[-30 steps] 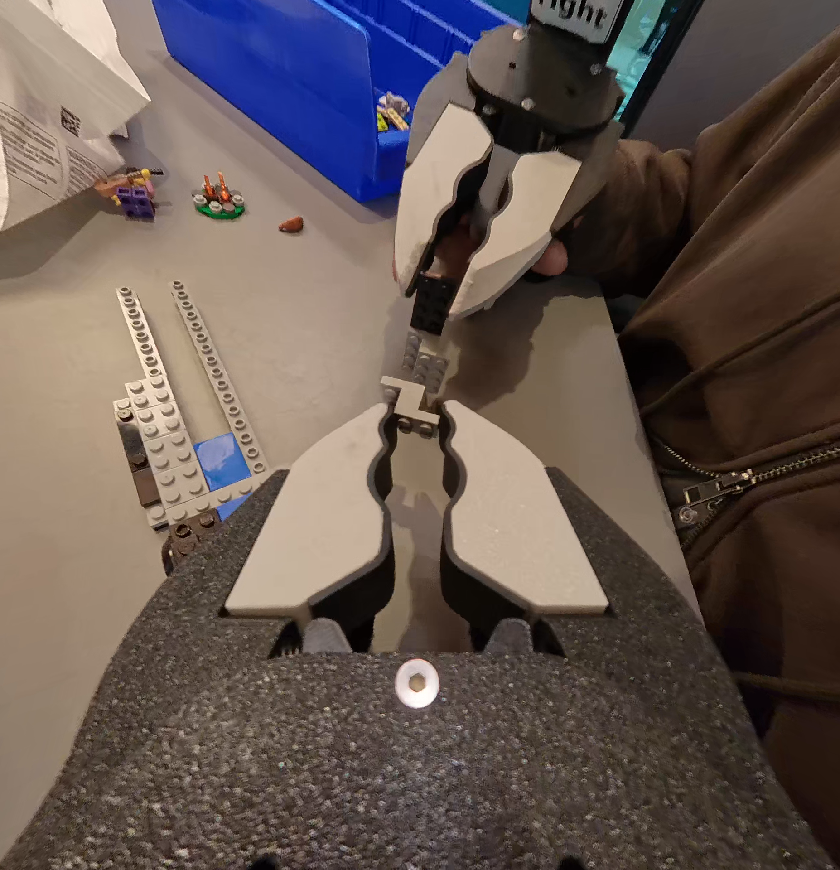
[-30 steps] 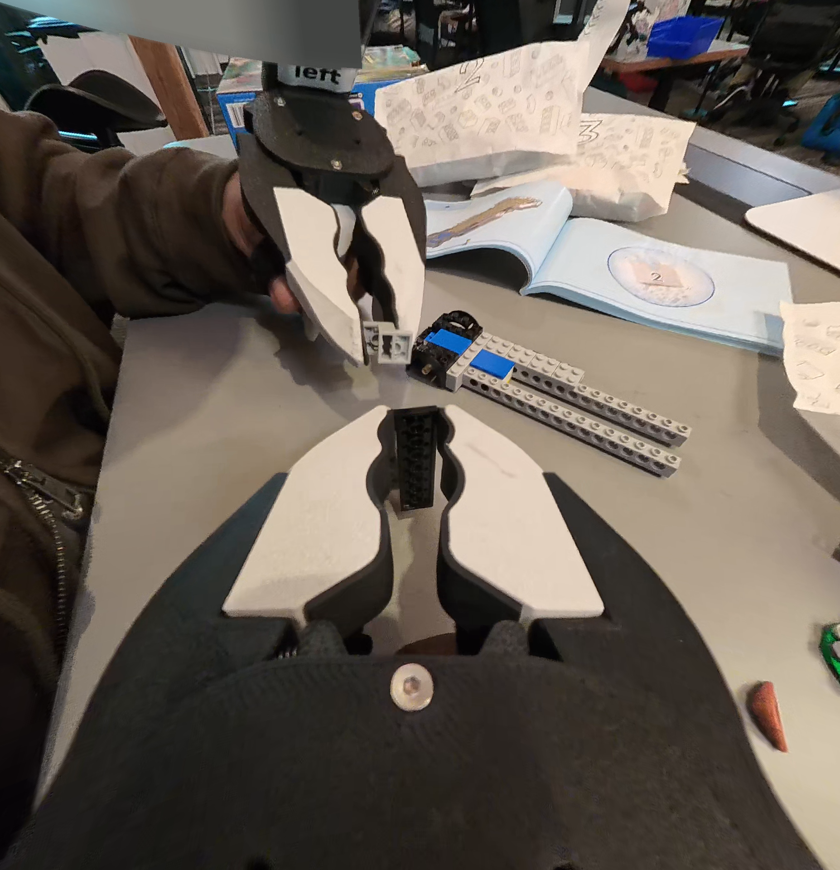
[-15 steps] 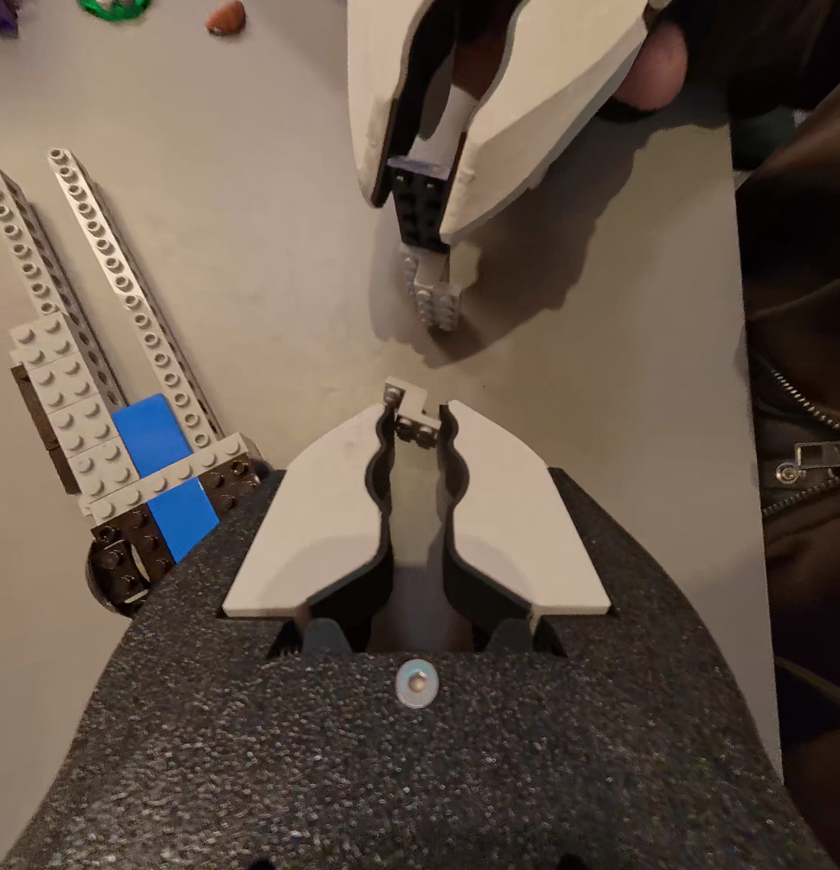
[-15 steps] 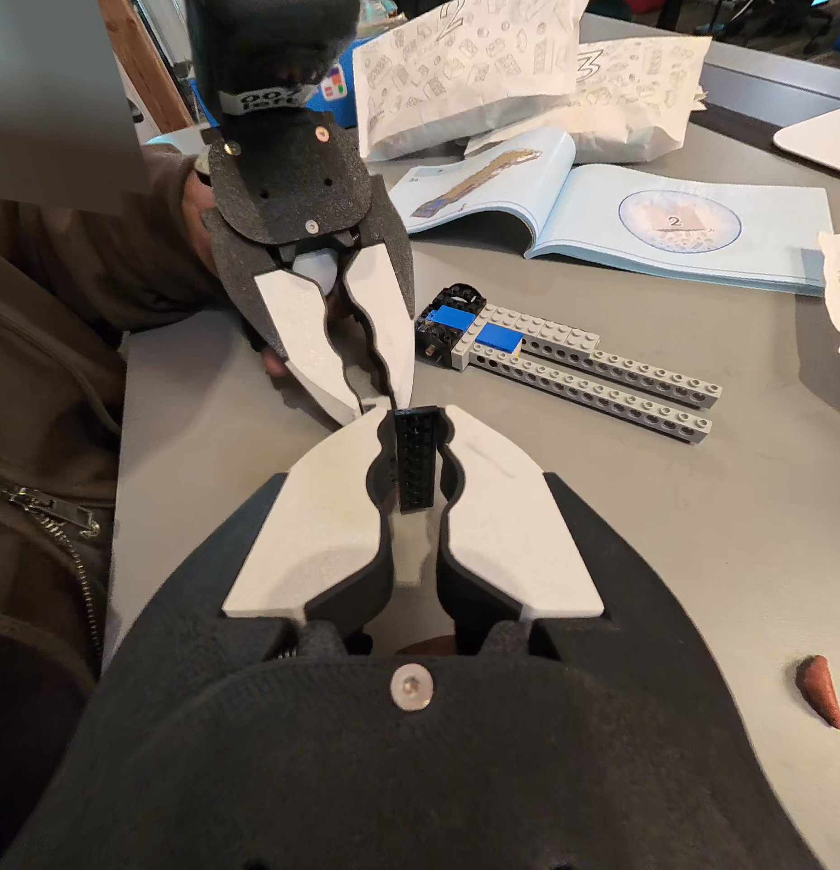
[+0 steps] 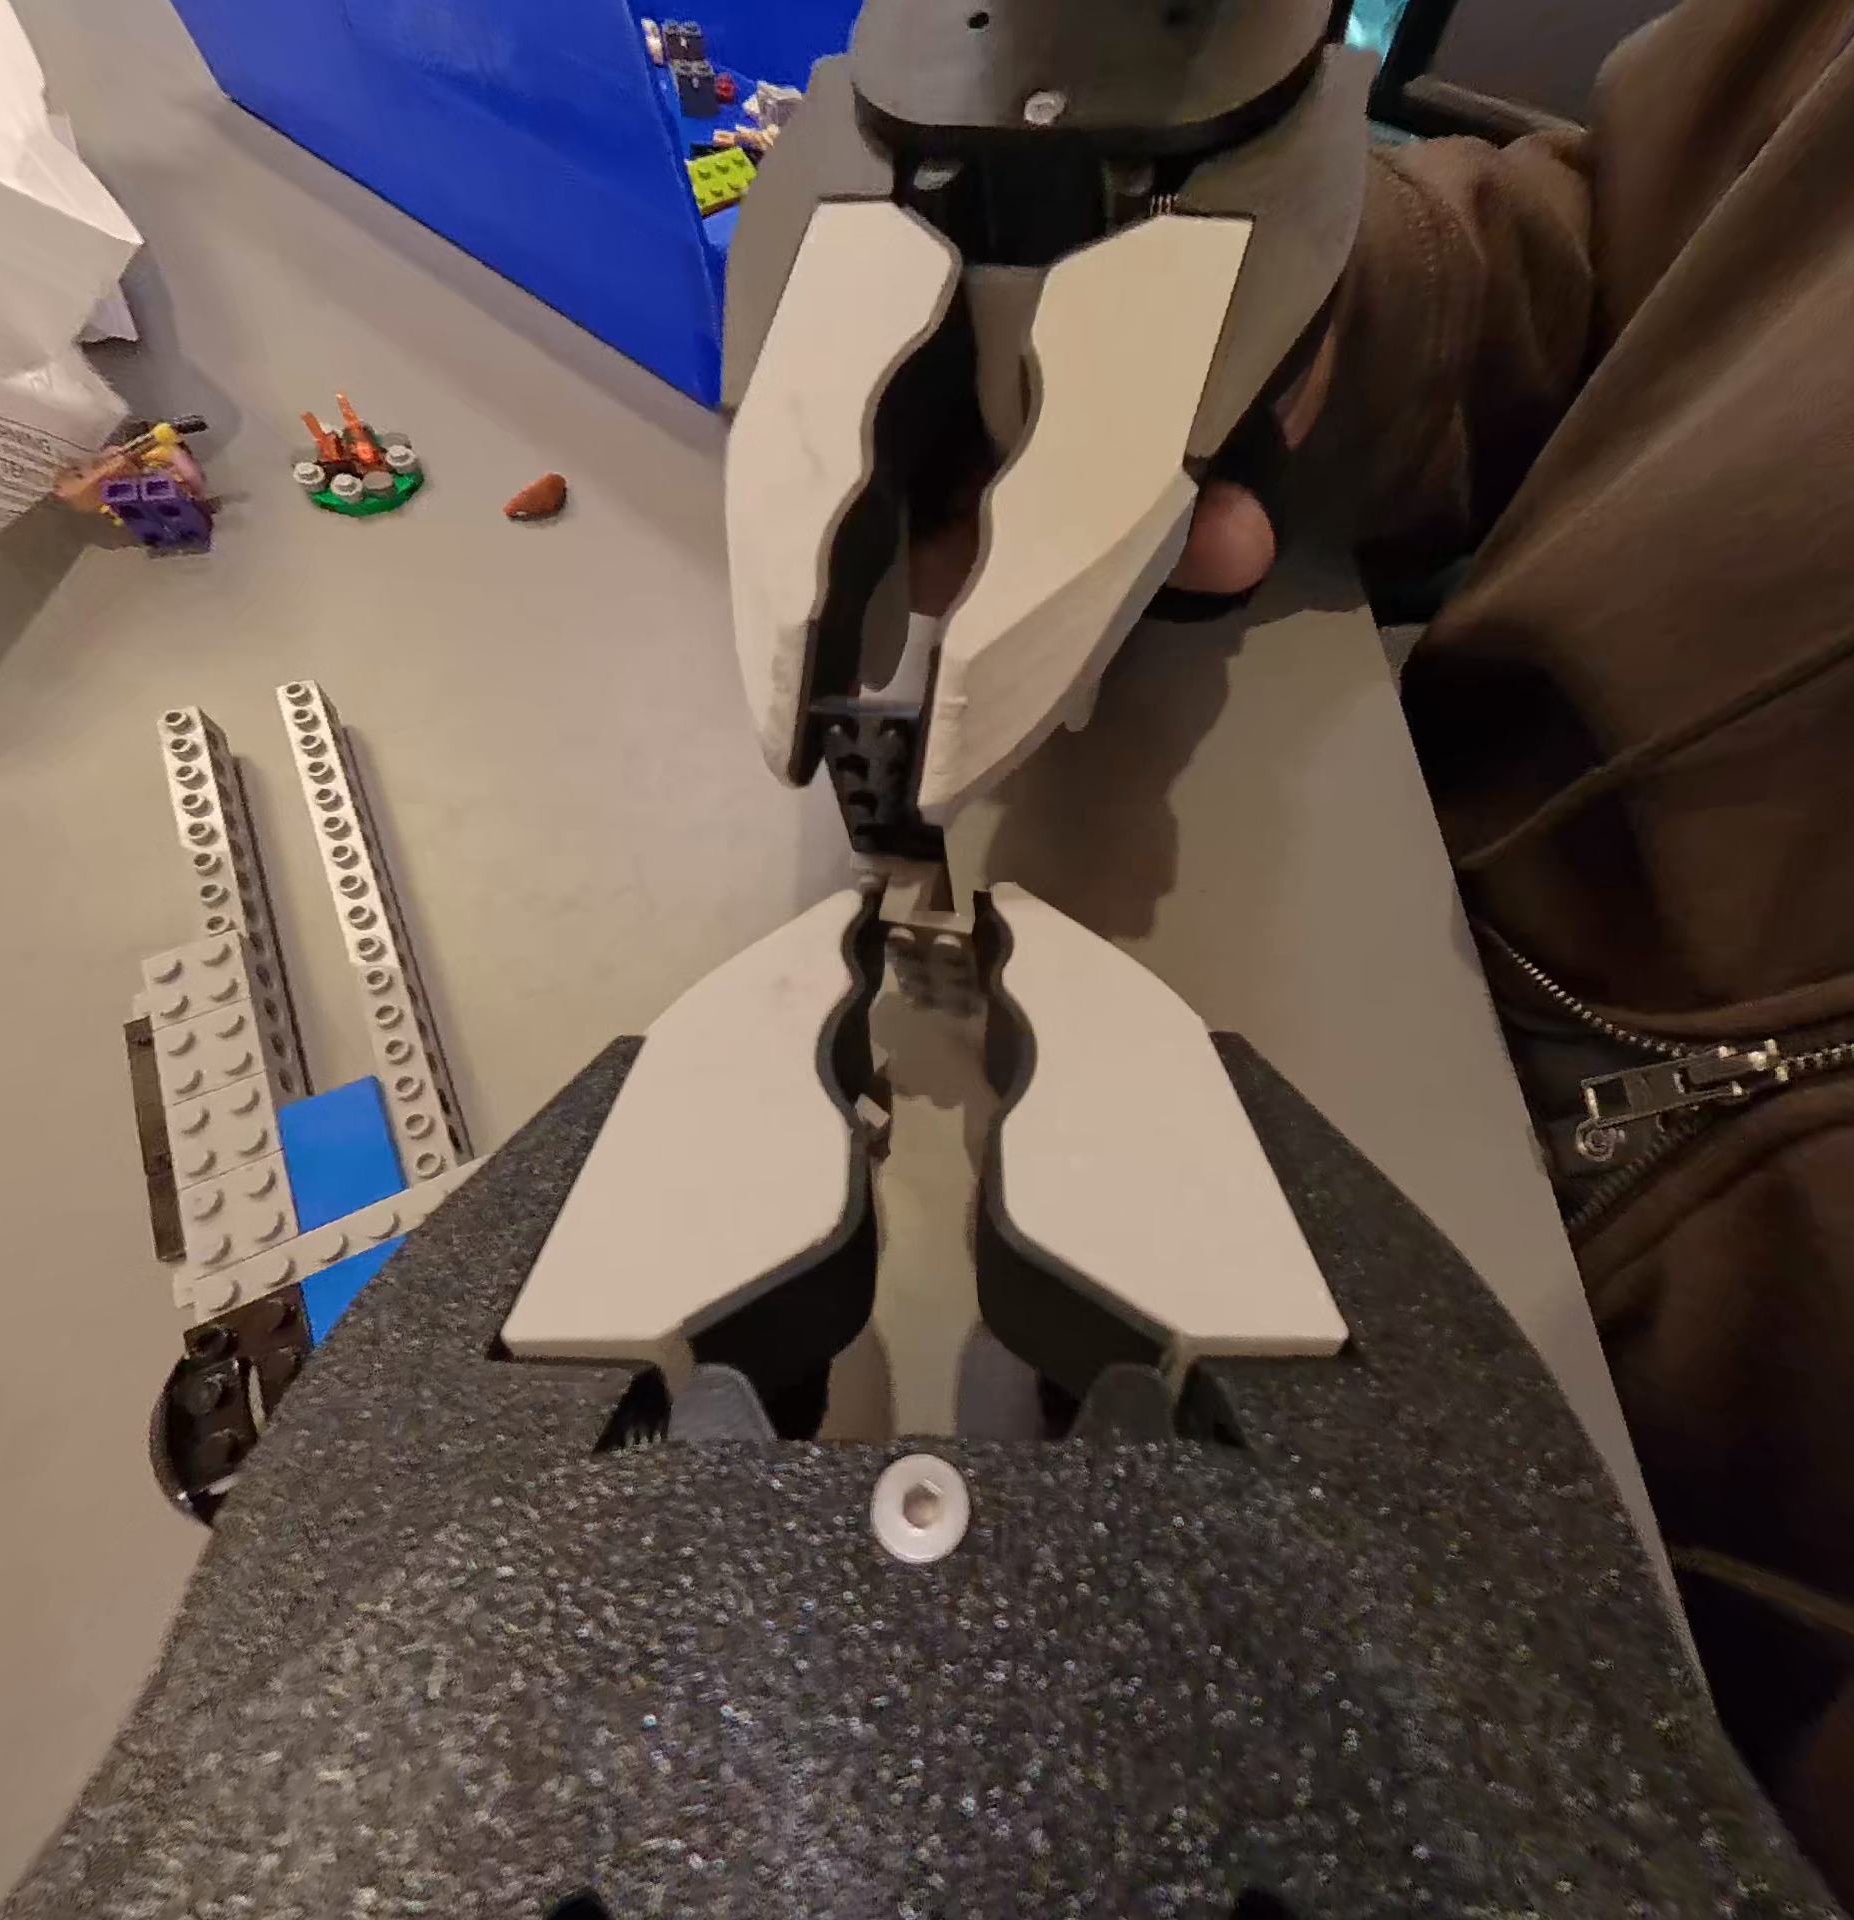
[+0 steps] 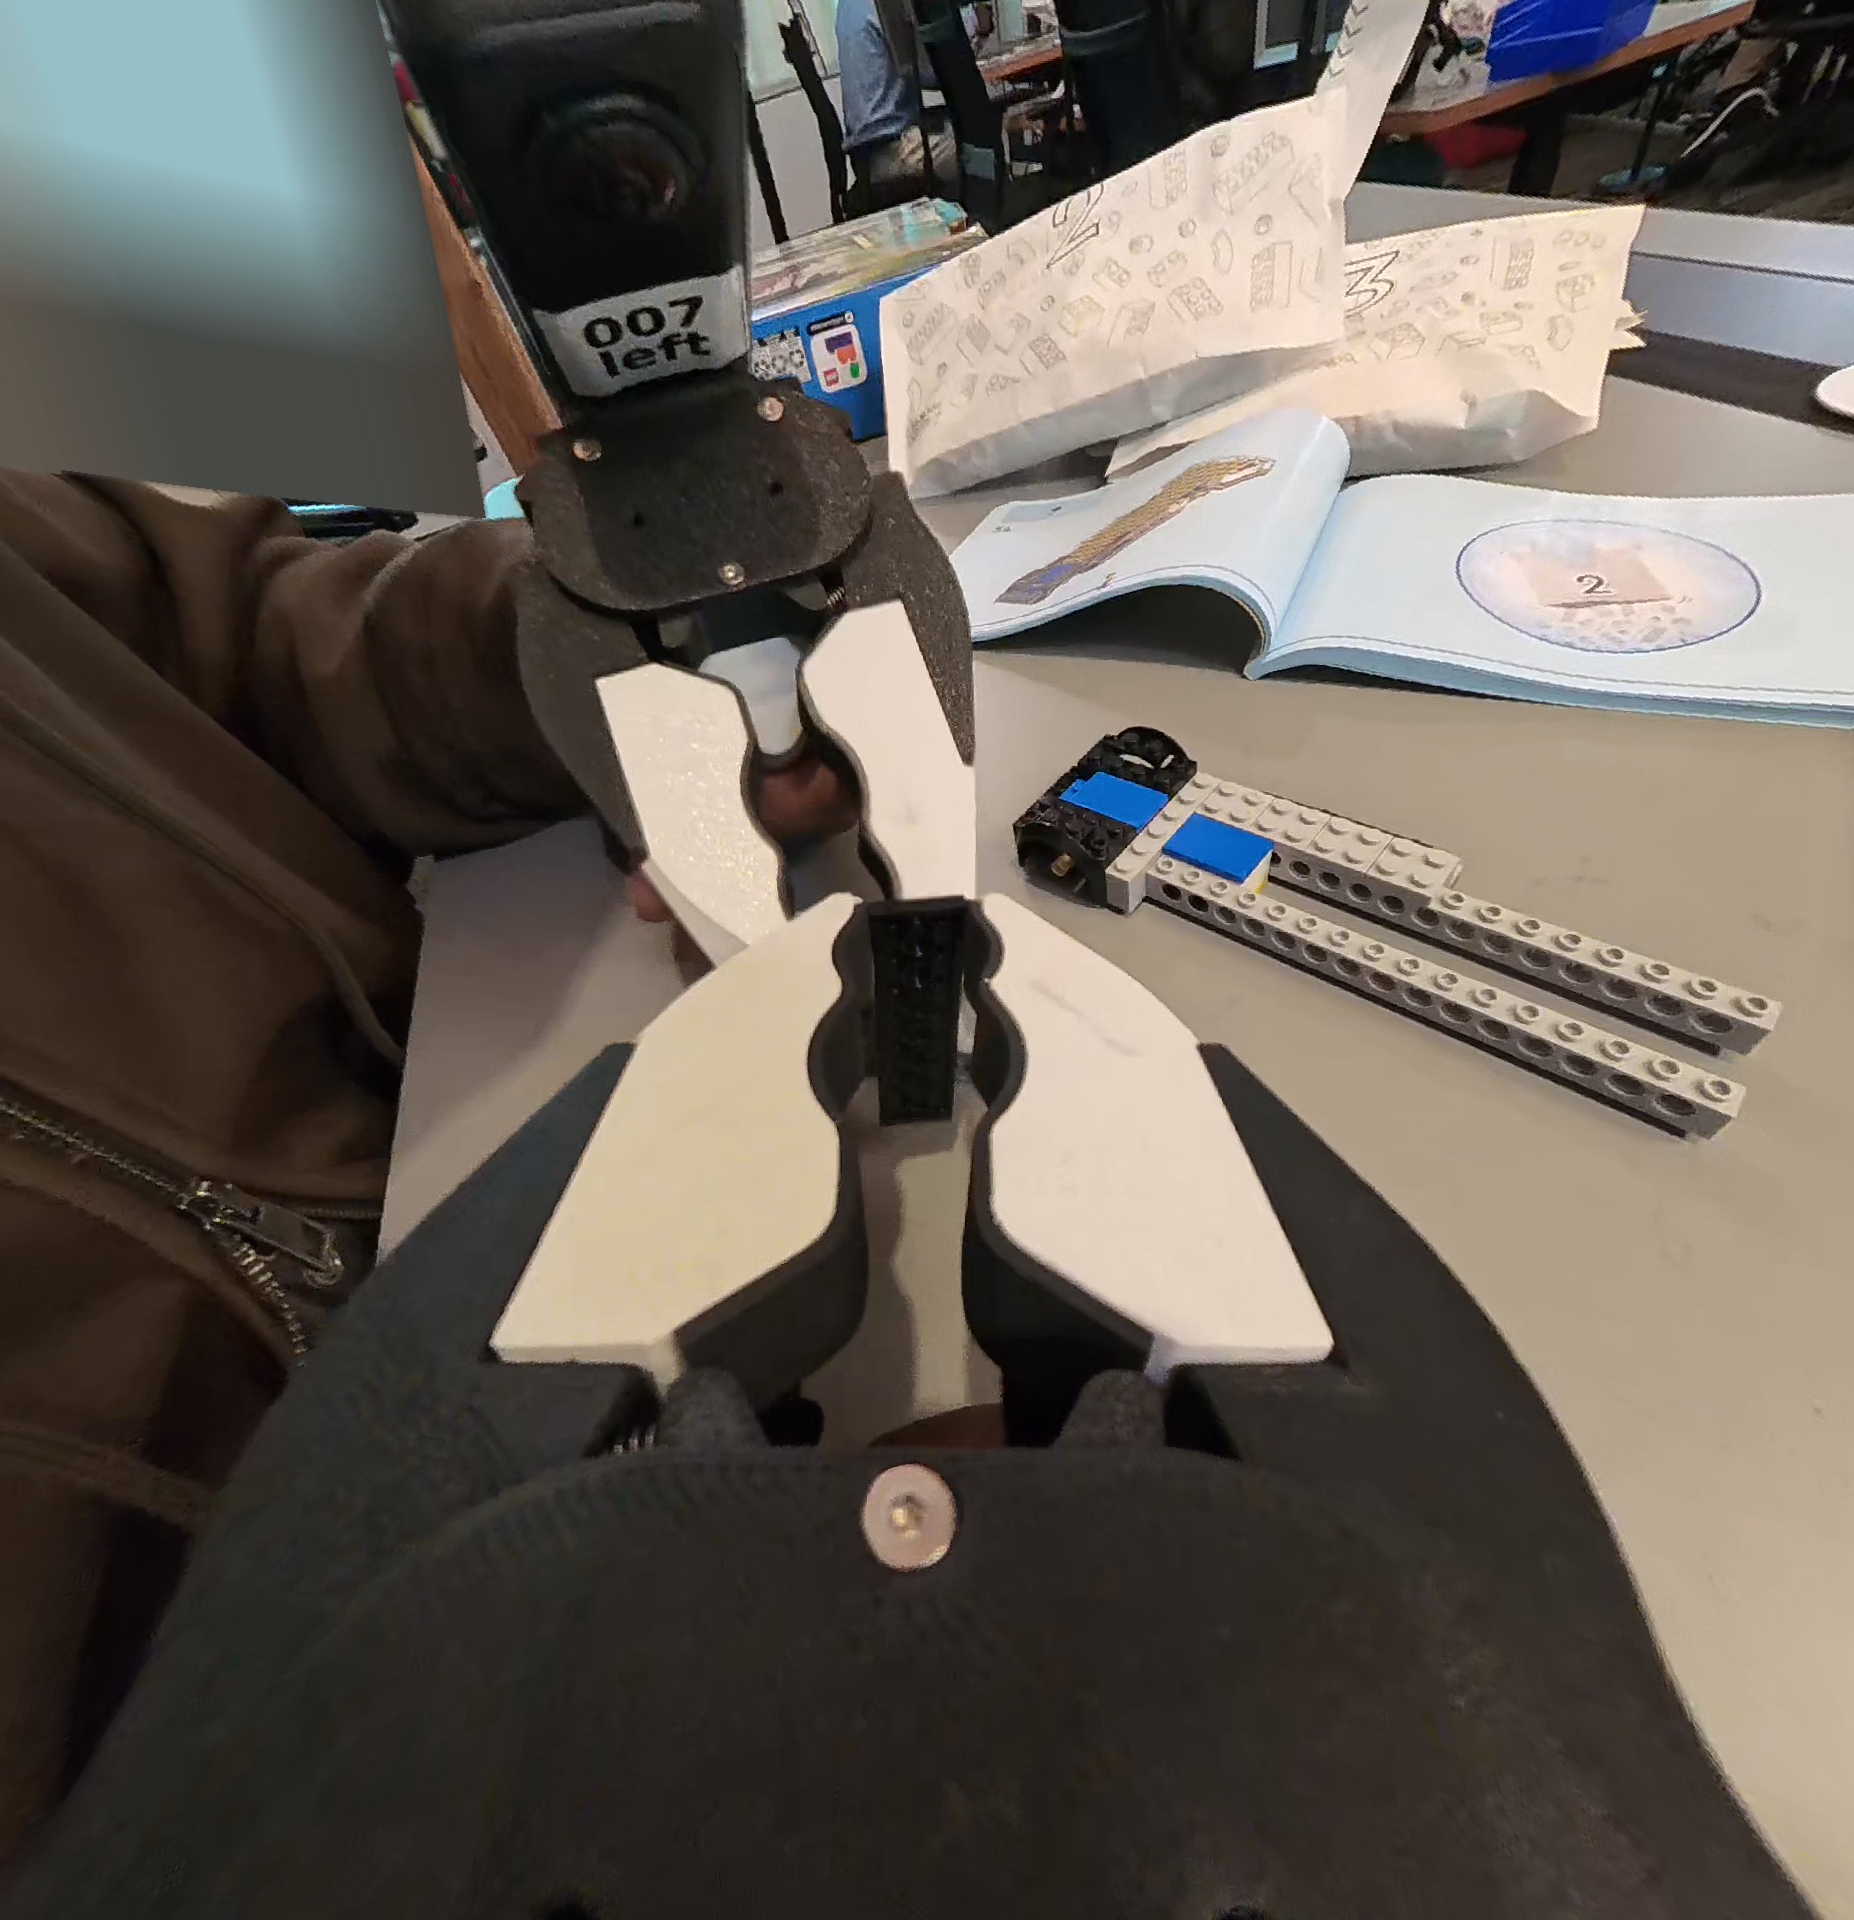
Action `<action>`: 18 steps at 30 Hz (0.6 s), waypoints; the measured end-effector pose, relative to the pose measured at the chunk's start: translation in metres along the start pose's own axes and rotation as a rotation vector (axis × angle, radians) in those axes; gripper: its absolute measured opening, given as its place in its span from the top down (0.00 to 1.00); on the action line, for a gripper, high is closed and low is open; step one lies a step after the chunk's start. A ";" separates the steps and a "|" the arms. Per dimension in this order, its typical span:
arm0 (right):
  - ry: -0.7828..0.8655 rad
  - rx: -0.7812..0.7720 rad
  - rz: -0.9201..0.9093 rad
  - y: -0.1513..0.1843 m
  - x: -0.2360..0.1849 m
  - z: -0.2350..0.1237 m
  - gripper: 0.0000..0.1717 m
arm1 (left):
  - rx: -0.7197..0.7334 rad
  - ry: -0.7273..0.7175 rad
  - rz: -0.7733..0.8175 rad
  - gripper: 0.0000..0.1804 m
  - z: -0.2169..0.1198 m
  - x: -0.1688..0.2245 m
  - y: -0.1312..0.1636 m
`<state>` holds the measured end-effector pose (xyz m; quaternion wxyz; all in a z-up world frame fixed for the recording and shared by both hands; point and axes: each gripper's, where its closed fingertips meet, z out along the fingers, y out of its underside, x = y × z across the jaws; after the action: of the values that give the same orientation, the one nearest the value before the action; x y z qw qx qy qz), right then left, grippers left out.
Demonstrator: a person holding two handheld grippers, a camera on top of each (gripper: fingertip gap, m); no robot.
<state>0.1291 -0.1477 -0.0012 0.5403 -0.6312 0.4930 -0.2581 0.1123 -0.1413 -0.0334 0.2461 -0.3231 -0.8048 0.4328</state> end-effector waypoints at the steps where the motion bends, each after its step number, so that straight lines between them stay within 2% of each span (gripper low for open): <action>1: 0.005 0.008 -0.002 -0.001 0.001 -0.002 0.90 | 0.021 0.011 -0.032 0.91 -0.003 -0.002 -0.002; 5: 0.006 0.042 0.021 -0.005 0.005 -0.010 0.90 | 0.093 0.045 -0.103 0.91 -0.013 -0.006 -0.009; 7: 0.070 0.061 0.014 -0.007 0.017 -0.018 0.90 | 0.116 0.051 -0.134 0.92 -0.020 -0.011 -0.008; 10: 0.067 0.107 0.089 -0.011 0.027 -0.035 0.90 | 0.169 0.056 -0.183 0.92 -0.029 -0.019 -0.011; 15: 0.082 0.092 0.114 -0.005 0.032 -0.039 0.90 | 0.161 0.063 -0.189 0.91 -0.027 -0.017 -0.013; 18: 0.097 0.068 0.096 -0.002 0.032 -0.036 0.90 | 0.094 0.023 -0.175 0.91 -0.019 -0.020 -0.003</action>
<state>0.1110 -0.1919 0.0040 0.5489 -0.5748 0.5391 -0.2787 0.1380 -0.1472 -0.0231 0.3071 -0.2445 -0.8059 0.4432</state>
